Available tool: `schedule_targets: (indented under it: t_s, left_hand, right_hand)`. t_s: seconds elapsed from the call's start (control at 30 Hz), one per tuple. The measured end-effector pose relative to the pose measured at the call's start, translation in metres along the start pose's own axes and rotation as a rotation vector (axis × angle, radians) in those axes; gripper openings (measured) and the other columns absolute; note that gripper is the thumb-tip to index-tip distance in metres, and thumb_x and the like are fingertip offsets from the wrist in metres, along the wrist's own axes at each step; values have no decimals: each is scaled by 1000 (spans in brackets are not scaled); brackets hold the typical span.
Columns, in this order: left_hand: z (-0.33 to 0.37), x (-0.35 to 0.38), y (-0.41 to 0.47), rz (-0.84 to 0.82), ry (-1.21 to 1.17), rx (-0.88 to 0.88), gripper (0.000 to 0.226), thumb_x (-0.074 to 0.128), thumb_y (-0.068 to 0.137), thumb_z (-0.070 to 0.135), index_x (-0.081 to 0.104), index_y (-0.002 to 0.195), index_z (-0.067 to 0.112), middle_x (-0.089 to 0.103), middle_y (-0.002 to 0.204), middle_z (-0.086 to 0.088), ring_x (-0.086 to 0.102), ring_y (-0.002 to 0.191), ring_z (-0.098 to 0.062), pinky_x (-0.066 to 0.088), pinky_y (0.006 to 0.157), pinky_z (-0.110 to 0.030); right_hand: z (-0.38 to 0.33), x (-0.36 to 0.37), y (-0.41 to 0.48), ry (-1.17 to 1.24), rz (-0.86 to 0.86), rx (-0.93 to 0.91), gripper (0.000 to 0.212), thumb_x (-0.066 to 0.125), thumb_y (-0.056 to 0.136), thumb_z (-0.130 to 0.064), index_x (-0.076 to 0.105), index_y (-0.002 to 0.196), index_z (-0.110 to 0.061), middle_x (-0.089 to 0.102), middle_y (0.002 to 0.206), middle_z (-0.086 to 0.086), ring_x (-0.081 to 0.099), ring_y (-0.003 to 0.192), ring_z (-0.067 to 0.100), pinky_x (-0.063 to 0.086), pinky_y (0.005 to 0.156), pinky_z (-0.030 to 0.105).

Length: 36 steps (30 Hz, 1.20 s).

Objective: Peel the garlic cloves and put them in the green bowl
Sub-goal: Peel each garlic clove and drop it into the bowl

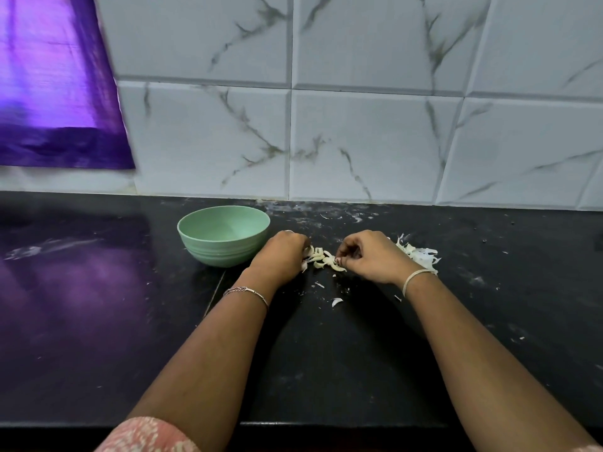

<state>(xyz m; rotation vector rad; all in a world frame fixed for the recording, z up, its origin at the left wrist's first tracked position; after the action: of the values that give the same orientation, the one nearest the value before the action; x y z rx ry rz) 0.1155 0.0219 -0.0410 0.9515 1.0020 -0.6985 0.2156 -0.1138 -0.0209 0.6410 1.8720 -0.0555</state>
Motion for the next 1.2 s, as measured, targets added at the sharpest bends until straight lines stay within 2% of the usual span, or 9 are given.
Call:
schedule_targets:
  t_s: [0.23,0.37,0.43,0.5,0.6,0.8,0.93,1.0,1.2]
  left_hand:
    - [2,-1,-2,93,-52,-34,23,59,92,24,65,108,9,65,108,-12,58,103,-28,47,88,-36]
    - [2,-6,-2,179,-178,-103,20,58,91,23,67,96,7,69,93,-10,62,90,-26,48,78,-33]
    - [1,-8,0,210,-470,-197,10,63,88,19,69,89,11,68,78,-3,62,73,-17,47,69,-26]
    - [6,-7,0,168,-948,-280,10,65,87,10,72,94,6,67,73,-3,60,63,-11,48,62,-25]
    - [19,-5,-6,83,-1370,-294,5,64,90,3,69,90,6,67,77,-8,62,66,-11,52,59,-18]
    - [24,-5,-11,69,-1442,-278,8,60,94,7,67,90,6,69,79,-10,67,68,-13,55,62,-19]
    - [20,-3,-12,86,-1386,-258,2,70,86,7,70,87,6,68,77,-11,64,69,-18,54,70,-27]
    - [17,-4,-13,95,-1394,-279,2,72,84,5,70,84,6,68,71,-10,63,62,-16,53,65,-26]
    - [21,-12,-17,95,-1580,-281,4,66,87,2,66,83,2,70,62,-4,66,56,-9,58,59,-21]
  right_hand:
    - [-2,0,0,-10,71,20,7,66,87,-24,72,89,-26,60,68,-17,56,66,1,43,64,21]
    - [-1,0,1,61,158,44,6,66,87,-22,71,91,-25,65,77,-12,59,71,4,48,72,23]
    - [2,1,3,235,215,71,10,68,88,-20,71,97,-20,70,87,-6,63,78,7,49,76,20]
    - [-1,5,3,501,219,92,15,68,90,-17,70,105,-14,72,95,-1,65,85,8,50,79,16]
    - [-8,11,2,784,186,112,14,67,90,-9,68,103,-10,69,88,2,64,78,8,51,72,15]
    - [-3,12,4,816,261,149,7,76,83,-13,71,81,-17,72,82,9,67,78,21,56,82,42]
    - [-3,9,4,650,299,114,12,82,76,-14,73,81,-18,74,81,4,71,77,16,58,78,30]
    - [-7,8,2,645,263,92,14,81,76,-10,74,86,-16,75,84,3,71,79,15,57,78,25]
    - [-13,8,-3,1143,148,148,8,69,86,-13,67,87,-5,67,69,4,61,61,11,52,58,19]
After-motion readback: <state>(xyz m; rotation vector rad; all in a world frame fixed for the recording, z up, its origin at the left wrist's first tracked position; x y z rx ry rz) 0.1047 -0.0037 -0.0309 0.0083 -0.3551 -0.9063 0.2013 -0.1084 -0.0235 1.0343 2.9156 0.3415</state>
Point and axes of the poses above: each hand's wrist, its own y-axis towards the middle knuckle, its own x-axis out of the palm, z = x × y, the point moved 4 cm from there along y, towards the middle knuckle
